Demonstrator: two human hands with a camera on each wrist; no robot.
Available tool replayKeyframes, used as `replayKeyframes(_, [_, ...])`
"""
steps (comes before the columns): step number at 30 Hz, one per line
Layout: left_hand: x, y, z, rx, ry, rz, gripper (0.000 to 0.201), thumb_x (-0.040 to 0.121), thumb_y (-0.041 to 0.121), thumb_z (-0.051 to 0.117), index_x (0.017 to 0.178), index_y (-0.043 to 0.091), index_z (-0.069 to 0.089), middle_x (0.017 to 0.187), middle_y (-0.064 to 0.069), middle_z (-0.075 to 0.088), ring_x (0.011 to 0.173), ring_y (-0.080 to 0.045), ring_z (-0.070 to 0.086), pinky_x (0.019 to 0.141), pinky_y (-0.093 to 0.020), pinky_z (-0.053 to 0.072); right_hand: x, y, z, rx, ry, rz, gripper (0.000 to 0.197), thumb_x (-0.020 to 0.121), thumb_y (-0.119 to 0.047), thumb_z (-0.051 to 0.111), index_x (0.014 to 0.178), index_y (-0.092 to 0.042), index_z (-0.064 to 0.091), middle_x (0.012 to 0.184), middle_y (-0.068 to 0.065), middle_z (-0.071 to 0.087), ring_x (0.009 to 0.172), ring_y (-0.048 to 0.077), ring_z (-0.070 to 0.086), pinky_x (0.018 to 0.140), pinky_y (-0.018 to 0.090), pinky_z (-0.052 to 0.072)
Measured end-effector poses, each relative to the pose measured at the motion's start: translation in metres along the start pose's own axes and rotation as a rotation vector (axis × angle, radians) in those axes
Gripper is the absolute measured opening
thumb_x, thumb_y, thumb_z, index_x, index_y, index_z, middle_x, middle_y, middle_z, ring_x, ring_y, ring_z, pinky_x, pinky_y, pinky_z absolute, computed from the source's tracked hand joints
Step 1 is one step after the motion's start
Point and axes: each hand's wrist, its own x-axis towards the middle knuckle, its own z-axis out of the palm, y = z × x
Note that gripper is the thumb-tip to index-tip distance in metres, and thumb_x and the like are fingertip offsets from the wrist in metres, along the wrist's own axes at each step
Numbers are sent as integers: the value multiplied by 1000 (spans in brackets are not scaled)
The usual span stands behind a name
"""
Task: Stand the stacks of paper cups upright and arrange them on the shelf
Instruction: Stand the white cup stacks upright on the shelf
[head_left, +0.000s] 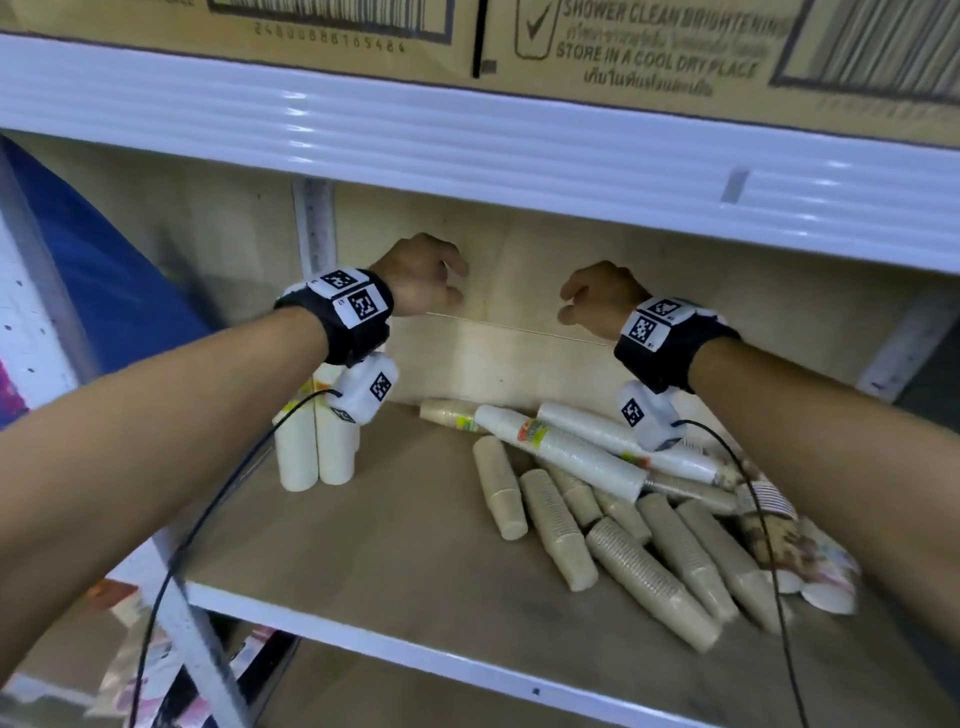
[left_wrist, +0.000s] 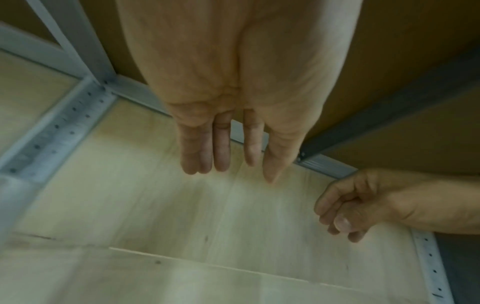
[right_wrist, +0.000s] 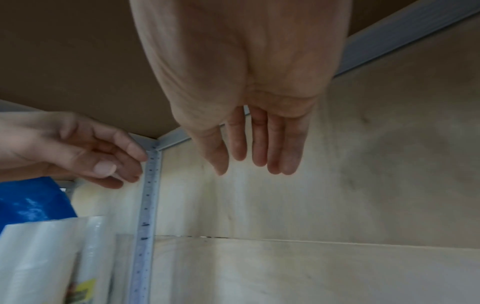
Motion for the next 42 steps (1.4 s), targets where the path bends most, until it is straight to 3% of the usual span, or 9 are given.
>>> replayKeyframes(4, [12,6,46,5,-208,13,54,81,34,76,130,29,57,122,-2,57,109,-15,55,93,-27,45,-13,59,-3,-43,-32,102,35,80,-25,74,114,-17,67,124,3,58,110,21,57,88,25,46])
replayKeyframes(12, [37,-14,136,19,-442,-42,65,79,30,80,136,32,50,132,-2,51,113,-16,50,95,-26,40,-48,148,24,26,-115,329,38,77,-30,76,111,-27,62,122,1,56,96,15,54,81,25,44])
replayKeyframes(16, [49,-31,172,56,-505,-52,68,78,29,79,138,34,46,135,-2,47,117,-18,48,95,-26,39,-62,173,44,15,-184,381,53,79,-34,74,127,-27,53,130,3,52,111,19,54,86,27,44])
replayKeyframes(21, [63,-49,207,66,-543,-63,76,77,19,80,143,25,44,146,-4,40,132,-21,42,104,-28,35,-72,198,66,-12,-220,422,66,82,-31,72,140,-24,43,143,4,42,130,22,44,105,34,40])
replayKeyframes(27, [74,-71,235,35,-578,-59,86,68,19,85,143,30,44,143,1,47,127,-18,47,108,-34,39,-80,217,84,-152,-262,387,62,81,-40,71,135,-20,49,131,5,51,117,23,51,93,32,43])
replayKeyframes(32, [77,-78,241,-12,-556,-35,73,67,21,86,133,28,56,124,7,55,111,-12,53,90,-23,42,-85,220,87,-218,-233,365,64,79,-51,69,133,-23,52,126,3,57,116,23,55,95,32,45])
replayKeyframes(35, [78,-79,239,-46,-546,-34,67,65,22,88,126,28,61,119,8,56,110,-14,55,90,-24,42,-86,226,94,-227,-219,356,68,69,-64,66,127,-32,51,119,-2,62,107,21,60,90,38,51])
replayKeyframes(39, [77,-75,231,-43,-539,-16,62,67,24,88,123,25,61,117,6,58,107,-14,55,91,-27,44,-88,231,100,-235,-188,359,65,76,-48,71,133,-28,49,122,2,62,111,24,59,93,39,49])
replayKeyframes(42, [76,-69,220,-1,-537,6,61,66,29,88,121,25,62,114,7,61,106,-14,57,91,-29,46,-88,228,97,-220,-209,368,65,75,-49,71,132,-26,50,123,3,62,111,25,59,94,39,48])
